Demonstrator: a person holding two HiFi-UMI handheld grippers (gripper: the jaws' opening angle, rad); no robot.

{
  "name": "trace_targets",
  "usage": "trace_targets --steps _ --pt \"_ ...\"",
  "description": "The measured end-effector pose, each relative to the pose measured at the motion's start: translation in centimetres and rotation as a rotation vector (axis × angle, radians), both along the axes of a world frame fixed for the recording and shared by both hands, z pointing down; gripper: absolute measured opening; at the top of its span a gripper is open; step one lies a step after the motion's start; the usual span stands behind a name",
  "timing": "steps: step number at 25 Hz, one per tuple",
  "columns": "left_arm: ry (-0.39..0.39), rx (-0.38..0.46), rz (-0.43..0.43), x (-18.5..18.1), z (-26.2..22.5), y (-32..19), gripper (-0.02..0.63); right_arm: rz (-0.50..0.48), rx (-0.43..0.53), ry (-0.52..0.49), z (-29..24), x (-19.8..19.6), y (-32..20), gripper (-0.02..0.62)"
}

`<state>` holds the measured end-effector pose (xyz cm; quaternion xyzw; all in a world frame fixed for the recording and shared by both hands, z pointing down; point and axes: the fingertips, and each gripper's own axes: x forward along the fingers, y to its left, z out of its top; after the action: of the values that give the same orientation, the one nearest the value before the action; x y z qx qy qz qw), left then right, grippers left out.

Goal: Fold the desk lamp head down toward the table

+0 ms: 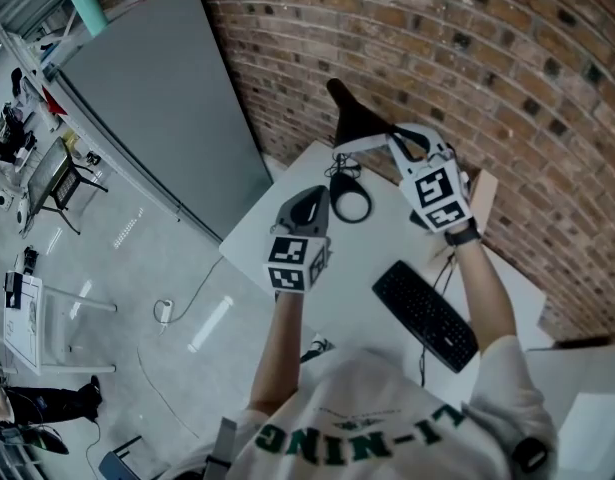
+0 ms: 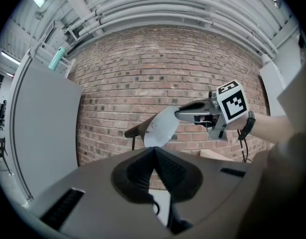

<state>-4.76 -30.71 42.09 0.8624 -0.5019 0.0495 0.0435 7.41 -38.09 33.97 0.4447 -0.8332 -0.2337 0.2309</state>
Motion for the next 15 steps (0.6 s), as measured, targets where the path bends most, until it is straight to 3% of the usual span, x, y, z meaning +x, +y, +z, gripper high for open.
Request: trace_targets --steps 8,15 --pt "-0.026 -0.013 0.005 0.4 0.7 0.2 -0.006 0.003 -0.013 0.032 0.4 -0.1 0.5 0.032" --pt "-0.020 -0.020 0.002 0.4 0.9 0.1 -0.006 -0.003 0.001 -0.001 1.3 0.0 0.3 0.032"
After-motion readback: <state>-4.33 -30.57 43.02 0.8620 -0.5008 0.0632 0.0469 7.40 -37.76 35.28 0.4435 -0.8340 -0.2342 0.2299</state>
